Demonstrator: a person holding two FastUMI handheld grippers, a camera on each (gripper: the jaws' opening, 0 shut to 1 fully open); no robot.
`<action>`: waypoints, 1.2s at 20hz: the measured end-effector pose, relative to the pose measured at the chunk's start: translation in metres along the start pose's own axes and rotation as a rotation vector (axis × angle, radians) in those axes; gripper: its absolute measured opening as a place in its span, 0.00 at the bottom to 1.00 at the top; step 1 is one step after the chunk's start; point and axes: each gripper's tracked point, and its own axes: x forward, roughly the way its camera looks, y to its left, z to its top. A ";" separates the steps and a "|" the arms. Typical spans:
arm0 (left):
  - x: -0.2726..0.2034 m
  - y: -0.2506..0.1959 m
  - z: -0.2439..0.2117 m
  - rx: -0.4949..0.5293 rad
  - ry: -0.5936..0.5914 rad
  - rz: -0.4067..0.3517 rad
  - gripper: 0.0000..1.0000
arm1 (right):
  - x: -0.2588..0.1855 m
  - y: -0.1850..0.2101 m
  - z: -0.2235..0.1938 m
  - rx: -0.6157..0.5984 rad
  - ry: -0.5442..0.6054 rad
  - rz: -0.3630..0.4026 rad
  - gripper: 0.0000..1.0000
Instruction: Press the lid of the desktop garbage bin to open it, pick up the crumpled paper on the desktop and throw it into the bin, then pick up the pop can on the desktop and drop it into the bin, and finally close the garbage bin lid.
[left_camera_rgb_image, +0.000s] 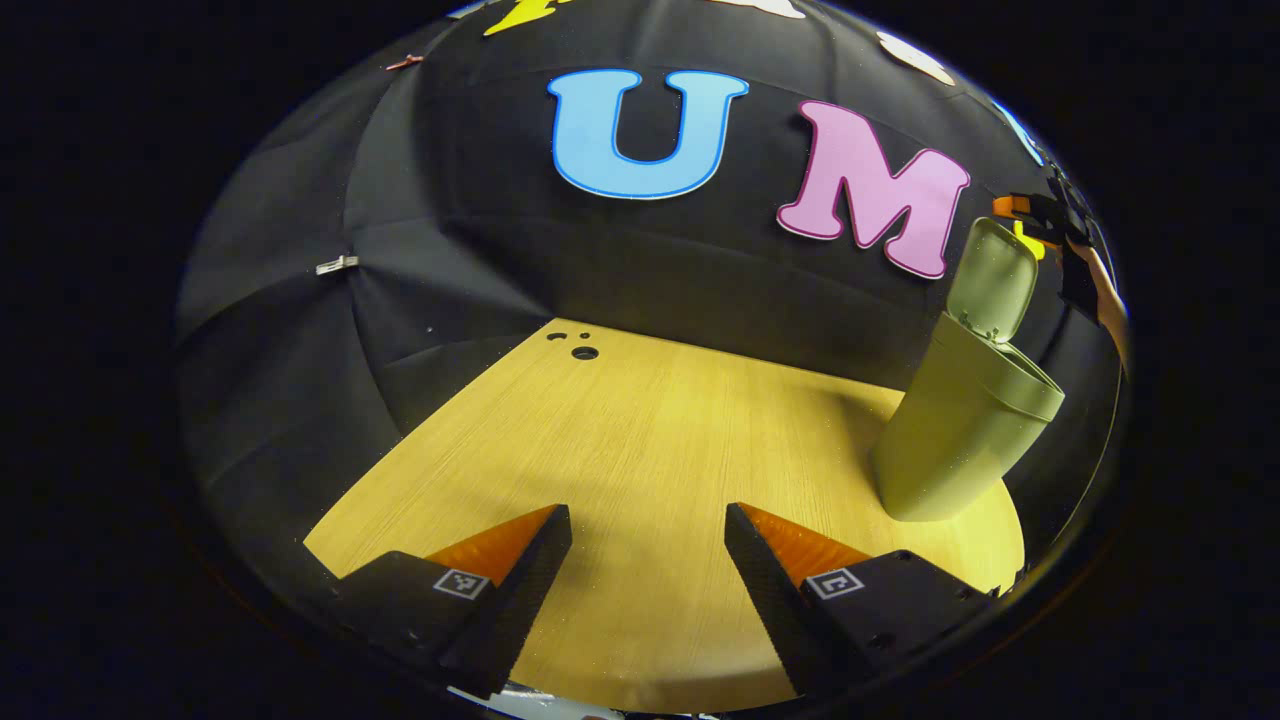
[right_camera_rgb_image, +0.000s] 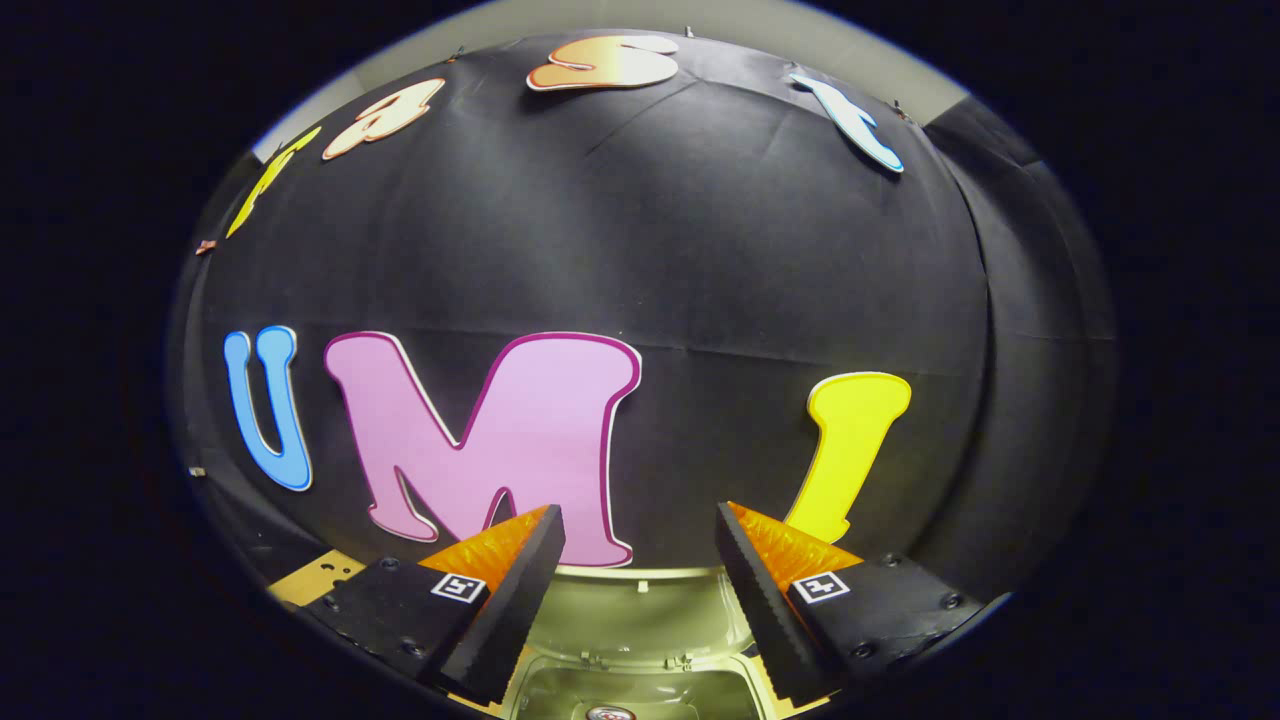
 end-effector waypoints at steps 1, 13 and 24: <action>-0.004 0.001 -0.002 -0.011 0.000 0.012 0.99 | 0.005 0.000 0.001 0.024 -0.001 0.001 0.95; -0.034 -0.019 -0.011 -0.062 -0.039 0.102 0.99 | 0.015 0.002 -0.029 0.032 0.094 0.043 0.95; -0.044 -0.019 -0.015 -0.013 -0.044 0.001 0.99 | -0.063 -0.001 -0.070 -0.062 0.235 0.061 0.96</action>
